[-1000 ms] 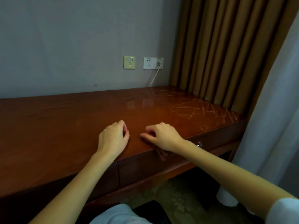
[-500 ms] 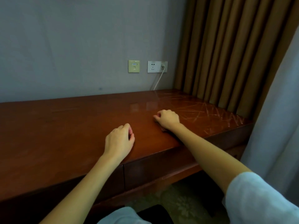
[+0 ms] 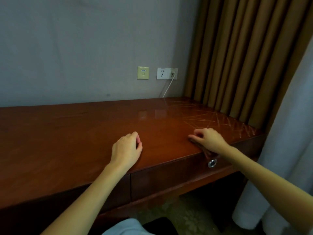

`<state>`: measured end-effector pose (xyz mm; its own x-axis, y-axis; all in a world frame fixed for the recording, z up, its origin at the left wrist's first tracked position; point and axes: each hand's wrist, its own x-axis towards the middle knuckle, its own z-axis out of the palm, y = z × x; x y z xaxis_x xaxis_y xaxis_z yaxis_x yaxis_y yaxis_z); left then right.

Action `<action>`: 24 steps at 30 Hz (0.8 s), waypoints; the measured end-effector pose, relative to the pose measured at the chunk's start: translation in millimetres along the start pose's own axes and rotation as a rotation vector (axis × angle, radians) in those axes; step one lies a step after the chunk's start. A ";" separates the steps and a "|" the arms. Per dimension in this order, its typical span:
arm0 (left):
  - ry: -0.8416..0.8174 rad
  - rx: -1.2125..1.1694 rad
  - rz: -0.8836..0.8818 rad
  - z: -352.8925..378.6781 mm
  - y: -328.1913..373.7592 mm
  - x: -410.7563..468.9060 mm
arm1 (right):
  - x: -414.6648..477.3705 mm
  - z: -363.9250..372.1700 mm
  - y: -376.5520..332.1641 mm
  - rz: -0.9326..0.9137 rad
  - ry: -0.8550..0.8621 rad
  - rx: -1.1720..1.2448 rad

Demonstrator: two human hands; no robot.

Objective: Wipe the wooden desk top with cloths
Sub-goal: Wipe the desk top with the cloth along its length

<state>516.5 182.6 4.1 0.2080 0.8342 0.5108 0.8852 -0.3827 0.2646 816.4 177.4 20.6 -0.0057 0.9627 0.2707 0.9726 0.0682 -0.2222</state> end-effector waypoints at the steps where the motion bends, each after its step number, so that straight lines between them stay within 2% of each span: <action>1: 0.000 0.001 0.002 0.8 0.3 0.3 | 3.2 -4.0 14.8 0.052 0.019 -0.005; 5: -0.012 0.016 0.014 3.0 -1.0 1.7 | 31.8 -0.5 29.2 0.121 0.018 -0.052; 9: -0.107 0.023 0.052 2.6 -2.1 16.3 | 69.4 20.1 -11.7 0.115 0.044 -0.072; 13: -0.194 0.015 0.059 10.5 2.4 46.4 | 71.1 34.3 -71.5 -0.041 -0.006 -0.035; 17: -0.230 0.009 0.099 27.8 13.0 75.6 | 29.9 25.0 -69.3 -0.169 -0.025 -0.021; 20: -0.242 -0.040 0.158 44.0 24.2 95.4 | 7.6 12.6 -34.2 -0.111 -0.034 -0.035; 24: -0.235 -0.097 0.240 65.5 38.2 116.2 | 6.4 -3.1 33.7 0.131 0.055 -0.122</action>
<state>601.7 290.9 20.0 0.5057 0.7802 0.3682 0.7579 -0.6056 0.2423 849.9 185.0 17.8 0.1326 0.9451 0.2986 0.9851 -0.0924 -0.1450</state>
